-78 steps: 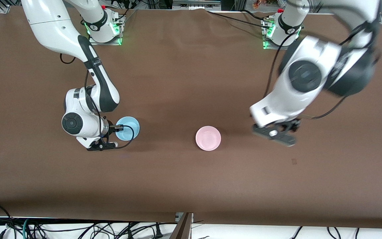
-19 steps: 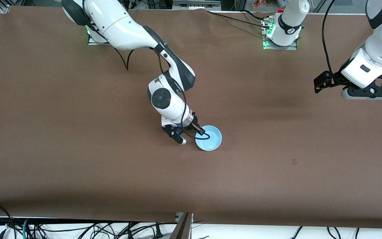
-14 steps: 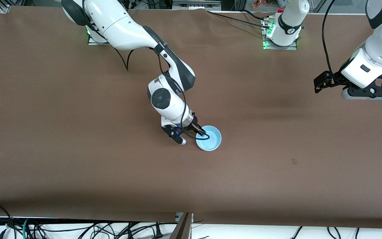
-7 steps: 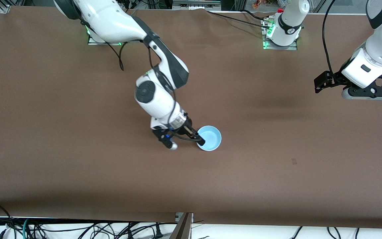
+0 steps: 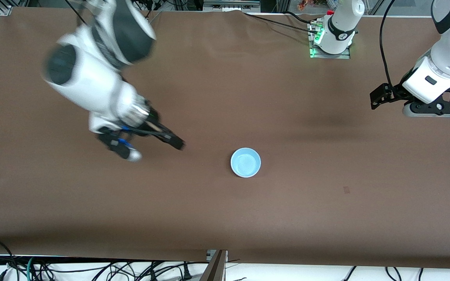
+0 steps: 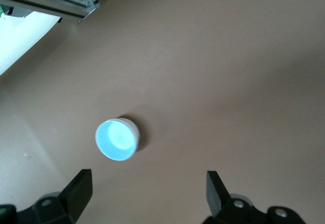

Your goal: Stack pink and blue bowls on white bowl

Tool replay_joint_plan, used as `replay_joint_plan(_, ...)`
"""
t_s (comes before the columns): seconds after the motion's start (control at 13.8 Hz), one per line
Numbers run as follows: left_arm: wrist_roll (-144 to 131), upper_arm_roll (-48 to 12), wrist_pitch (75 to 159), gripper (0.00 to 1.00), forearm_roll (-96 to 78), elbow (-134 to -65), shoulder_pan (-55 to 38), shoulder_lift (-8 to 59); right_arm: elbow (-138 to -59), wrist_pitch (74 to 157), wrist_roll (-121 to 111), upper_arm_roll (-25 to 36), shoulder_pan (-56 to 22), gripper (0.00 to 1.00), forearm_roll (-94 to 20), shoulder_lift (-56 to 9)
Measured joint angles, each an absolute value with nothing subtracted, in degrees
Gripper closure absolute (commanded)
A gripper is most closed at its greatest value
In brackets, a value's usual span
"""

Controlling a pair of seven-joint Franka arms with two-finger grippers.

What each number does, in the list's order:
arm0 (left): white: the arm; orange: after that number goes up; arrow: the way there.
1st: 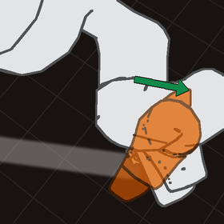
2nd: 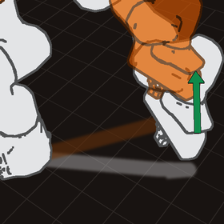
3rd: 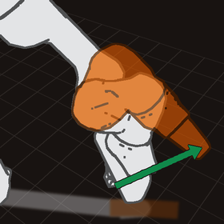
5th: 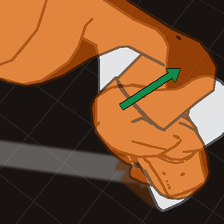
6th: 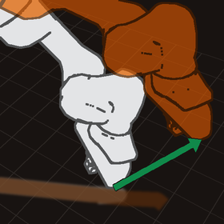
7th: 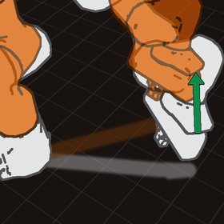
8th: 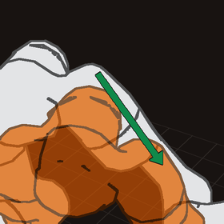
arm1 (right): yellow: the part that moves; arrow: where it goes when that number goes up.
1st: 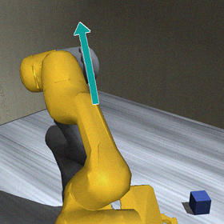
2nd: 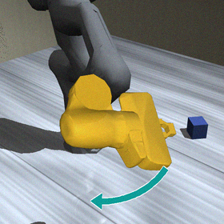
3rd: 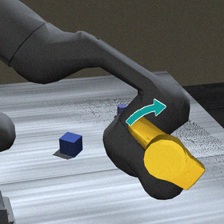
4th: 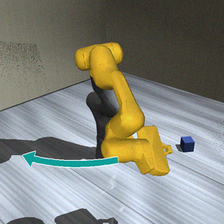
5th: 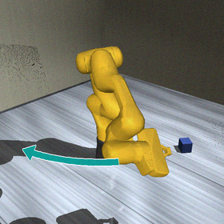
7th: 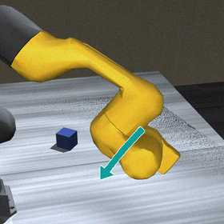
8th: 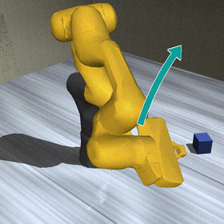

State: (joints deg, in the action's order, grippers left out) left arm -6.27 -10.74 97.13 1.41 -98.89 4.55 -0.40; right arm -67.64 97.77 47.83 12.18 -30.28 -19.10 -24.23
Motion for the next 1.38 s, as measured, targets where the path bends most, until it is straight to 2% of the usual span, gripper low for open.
replay_joint_plan(0.22, -6.27, -10.75, 97.12, 0.0, 1.41, -98.88, 4.55, -0.4, -69.13, 83.91, 34.58, 18.59, -29.2, 0.01, -17.37, -18.02)
replay_joint_plan(0.36, -6.27, -10.75, 97.12, 0.0, 1.41, -98.88, 4.55, -0.4, -71.24, 80.11, 27.23, 19.76, -29.18, 0.01, -13.55, -15.5)
replay_joint_plan(0.8, -6.27, -10.75, 97.01, 0.0, 1.41, -98.87, 4.55, -0.4, -79.53, 80.22, 16.72, 20.19, -29.47, 0.01, -6.28, -11.91)
replay_joint_plan(1.16, -6.27, -10.76, 96.65, 0.0, 1.41, -98.86, 4.53, -0.4, -82.37, 81.19, 8.43, 24.91, -29.36, 0.01, -4.58, -11.4)
replay_joint_plan(1.38, -6.27, -10.76, 96.57, 0.0, 1.41, -98.86, 4.53, -0.4, -86.19, 85.07, 5.58, 24.25, -28.27, 0.01, -4.36, -8.09)
